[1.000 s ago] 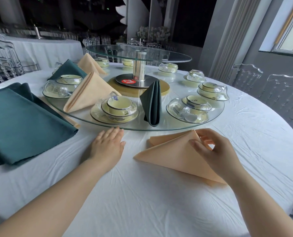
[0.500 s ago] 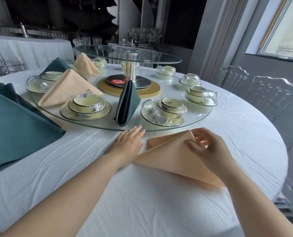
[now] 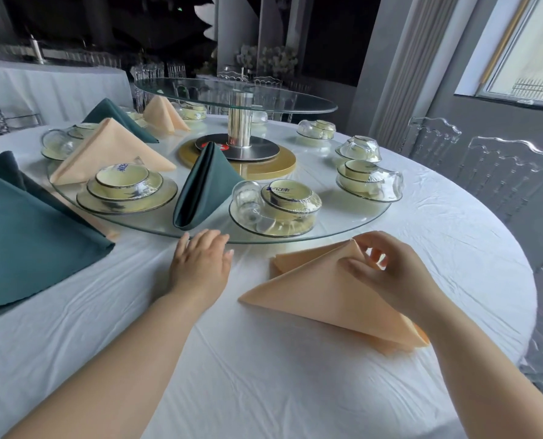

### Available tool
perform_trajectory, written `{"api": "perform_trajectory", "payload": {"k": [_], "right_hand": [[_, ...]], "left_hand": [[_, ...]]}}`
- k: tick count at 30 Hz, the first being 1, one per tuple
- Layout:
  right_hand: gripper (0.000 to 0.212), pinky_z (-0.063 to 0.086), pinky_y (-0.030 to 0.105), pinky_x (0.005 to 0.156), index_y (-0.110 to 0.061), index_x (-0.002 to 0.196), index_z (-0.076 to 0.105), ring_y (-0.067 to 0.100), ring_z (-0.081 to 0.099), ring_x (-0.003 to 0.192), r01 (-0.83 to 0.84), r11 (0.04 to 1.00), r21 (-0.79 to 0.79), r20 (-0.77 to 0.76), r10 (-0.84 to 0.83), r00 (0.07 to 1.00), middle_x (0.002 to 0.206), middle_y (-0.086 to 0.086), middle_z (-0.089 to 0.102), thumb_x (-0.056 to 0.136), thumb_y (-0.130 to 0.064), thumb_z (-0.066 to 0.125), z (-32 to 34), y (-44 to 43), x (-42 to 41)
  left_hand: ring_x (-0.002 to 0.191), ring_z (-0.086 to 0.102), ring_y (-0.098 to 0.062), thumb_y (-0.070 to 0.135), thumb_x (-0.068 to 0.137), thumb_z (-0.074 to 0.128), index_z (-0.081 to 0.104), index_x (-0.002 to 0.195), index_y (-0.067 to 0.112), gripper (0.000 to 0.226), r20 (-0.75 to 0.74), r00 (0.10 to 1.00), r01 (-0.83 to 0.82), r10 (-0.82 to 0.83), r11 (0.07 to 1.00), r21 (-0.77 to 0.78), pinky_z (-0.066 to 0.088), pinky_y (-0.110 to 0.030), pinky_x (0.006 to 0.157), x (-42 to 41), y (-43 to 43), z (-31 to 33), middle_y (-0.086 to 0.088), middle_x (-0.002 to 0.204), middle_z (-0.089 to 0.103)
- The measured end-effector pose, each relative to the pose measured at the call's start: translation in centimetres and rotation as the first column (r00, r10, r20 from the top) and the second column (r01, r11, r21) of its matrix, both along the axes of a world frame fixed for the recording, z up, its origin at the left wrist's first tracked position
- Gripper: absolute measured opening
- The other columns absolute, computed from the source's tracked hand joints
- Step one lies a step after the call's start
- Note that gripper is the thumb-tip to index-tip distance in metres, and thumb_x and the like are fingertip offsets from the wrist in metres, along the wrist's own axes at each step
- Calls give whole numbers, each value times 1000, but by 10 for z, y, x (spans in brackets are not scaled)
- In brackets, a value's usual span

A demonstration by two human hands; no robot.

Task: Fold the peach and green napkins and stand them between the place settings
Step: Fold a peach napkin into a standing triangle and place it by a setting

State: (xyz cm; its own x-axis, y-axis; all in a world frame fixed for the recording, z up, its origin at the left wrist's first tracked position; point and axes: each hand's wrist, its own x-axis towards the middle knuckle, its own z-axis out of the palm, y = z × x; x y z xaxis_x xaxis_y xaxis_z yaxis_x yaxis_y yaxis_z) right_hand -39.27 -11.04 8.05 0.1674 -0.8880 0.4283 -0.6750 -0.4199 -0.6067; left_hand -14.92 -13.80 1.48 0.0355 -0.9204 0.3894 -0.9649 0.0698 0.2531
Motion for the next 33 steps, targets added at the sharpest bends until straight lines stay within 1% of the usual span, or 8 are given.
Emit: {"api": "perform_trajectory", "payload": {"k": [4, 8, 12, 15, 18, 26, 29, 33], "right_hand": [[18, 33, 8, 59, -22, 71, 53, -3, 45, 65, 25, 1000, 15, -54, -25, 998, 68, -10, 49, 75, -15, 69, 3, -1, 2], [34, 32, 12, 58, -27, 58, 43, 7, 43, 58, 53, 999, 3, -103, -52, 993, 59, -9, 43, 77, -13, 67, 6, 1, 3], [36, 32, 10, 53, -25, 54, 43, -4, 44, 52, 110, 994, -24, -63, -112, 992, 53, -7, 40, 76, -9, 67, 20, 7, -8], [25, 32, 10, 52, -12, 60, 48, -3, 42, 51, 189, 978, -86, -6, -190, 982, 53, -3, 40, 77, -13, 67, 34, 7, -19], [20, 32, 10, 50, -10, 64, 50, -3, 44, 51, 280, 951, -134, 126, -264, 956, 56, -2, 43, 79, -10, 63, 45, 1, -25], [16, 31, 7, 53, -13, 69, 49, 8, 40, 59, 384, 916, -118, 211, -355, 911, 60, -11, 41, 83, -14, 58, 51, -66, 8], [11, 29, 19, 53, -10, 77, 52, 15, 43, 75, 400, 911, -96, 229, -371, 900, 64, -1, 45, 84, -17, 56, 49, -105, 27], [11, 18, 23, 57, -12, 78, 52, 16, 42, 80, 425, 901, -88, 209, -400, 892, 83, 5, 49, 86, -19, 54, 45, -149, 47]], "left_hand": [[89, 69, -22, 23, 80, 36, 71, 94, 9, 40, 86, 963, 266, -254, 949, -170, 29, -30, 89, -14, 3, 0, -7, 97, 71], [91, 69, -21, 22, 79, 37, 72, 95, 11, 40, 165, 910, 403, -381, 906, -127, 31, -27, 88, -28, 8, 0, -4, 99, 71], [92, 68, -20, 25, 79, 35, 70, 100, 12, 42, 125, 923, 375, -365, 925, -66, 30, -25, 88, -26, 8, 3, -5, 104, 70], [132, 38, -12, 38, 87, 13, 44, 135, 16, 61, 105, 935, 335, -339, 940, 58, 9, -19, 103, -34, 11, 8, -3, 145, 37], [142, 0, -6, 33, 100, 15, 8, 147, 24, 48, 105, 951, 268, -291, 944, 193, -9, -20, 108, -34, 6, 4, 8, 155, -3], [142, -6, -10, 36, 100, 22, 0, 147, 24, 53, 93, 973, 173, -210, 937, 304, -4, -26, 111, -29, 7, 6, 6, 155, -10], [142, -8, -12, 42, 99, 14, -2, 147, 25, 54, 127, 968, 168, -217, 933, 319, -4, -27, 112, -24, 6, 5, 5, 155, -12], [142, -9, -11, 57, 61, -18, -4, 146, 28, 91, 168, 956, 169, -240, 921, 351, -1, -27, 112, -19, 4, 6, 5, 154, -16]]}}
